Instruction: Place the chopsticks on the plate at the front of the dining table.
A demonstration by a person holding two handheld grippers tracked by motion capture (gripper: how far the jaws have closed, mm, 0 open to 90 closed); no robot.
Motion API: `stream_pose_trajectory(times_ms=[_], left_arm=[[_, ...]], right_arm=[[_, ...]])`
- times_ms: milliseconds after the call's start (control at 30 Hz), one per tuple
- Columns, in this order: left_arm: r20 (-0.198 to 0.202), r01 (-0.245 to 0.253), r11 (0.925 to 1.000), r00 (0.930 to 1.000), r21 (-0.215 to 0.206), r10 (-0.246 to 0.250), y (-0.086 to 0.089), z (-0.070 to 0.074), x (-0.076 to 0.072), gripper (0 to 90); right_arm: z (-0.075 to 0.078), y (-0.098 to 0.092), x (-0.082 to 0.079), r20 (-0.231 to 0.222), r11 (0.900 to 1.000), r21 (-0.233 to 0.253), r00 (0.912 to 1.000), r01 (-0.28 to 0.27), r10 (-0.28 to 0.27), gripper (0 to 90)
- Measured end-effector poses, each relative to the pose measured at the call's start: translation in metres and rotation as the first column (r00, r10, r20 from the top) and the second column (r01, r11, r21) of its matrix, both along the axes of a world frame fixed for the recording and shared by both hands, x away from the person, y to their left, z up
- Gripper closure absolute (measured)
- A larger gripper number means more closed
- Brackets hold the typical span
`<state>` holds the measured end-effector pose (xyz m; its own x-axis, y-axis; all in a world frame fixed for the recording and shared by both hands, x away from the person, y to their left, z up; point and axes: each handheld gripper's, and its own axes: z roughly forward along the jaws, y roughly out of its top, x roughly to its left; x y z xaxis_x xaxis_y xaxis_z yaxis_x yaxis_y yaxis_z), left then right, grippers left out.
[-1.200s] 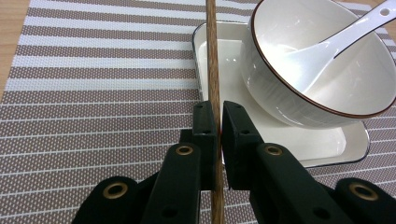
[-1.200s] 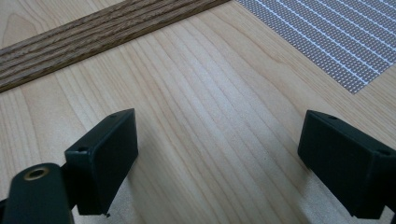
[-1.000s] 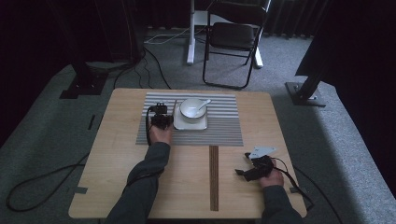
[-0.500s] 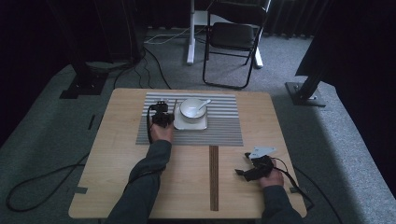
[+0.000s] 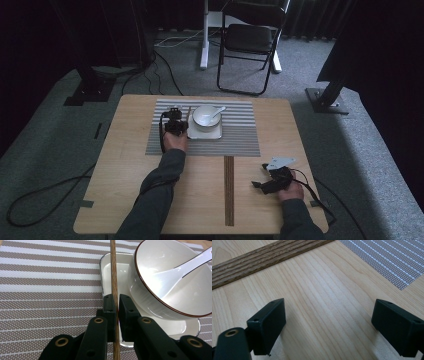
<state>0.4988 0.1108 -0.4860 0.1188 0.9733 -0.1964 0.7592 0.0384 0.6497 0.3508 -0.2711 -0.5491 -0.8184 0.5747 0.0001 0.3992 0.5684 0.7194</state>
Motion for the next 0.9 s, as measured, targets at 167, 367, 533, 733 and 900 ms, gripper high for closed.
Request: stream_pose_trajectory(times_ms=[167, 367, 533, 733, 900], left_arm=[[-0.005, -0.004, 1.0000, 1.0000, 0.002, 0.004, -0.002, -0.003, 0.002, 84.3], [-0.008, -0.007, 1.0000, 0.9999, -0.003, 0.007, -0.005, -0.004, 0.004, 84.3], [-0.009, -0.009, 1.0000, 0.9999, -0.001, 0.009, -0.007, -0.005, 0.008, 84.3], [-0.013, -0.007, 1.0000, 0.9999, 0.006, 0.007, -0.011, -0.006, 0.012, 84.2], [-0.016, -0.014, 0.9999, 0.9998, 0.005, 0.014, -0.012, -0.008, 0.014, 84.3]], right_arm=[[0.000, 0.000, 0.000, 0.000, 1.000, 0.000, 1.0000, 0.001, -0.001, 11.6], [0.000, 0.000, 0.000, 0.000, 1.000, 0.000, 1.0000, 0.001, -0.001, 11.6], [0.000, 0.000, 0.000, 0.000, 1.000, 0.000, 1.0000, 0.003, -0.003, 11.6], [0.000, 0.000, 0.000, 0.000, 1.000, 0.000, 1.0000, 0.004, -0.004, 11.6], [0.000, 0.000, 0.000, 0.000, 1.000, 0.000, 1.0000, 0.004, -0.004, 11.6]])
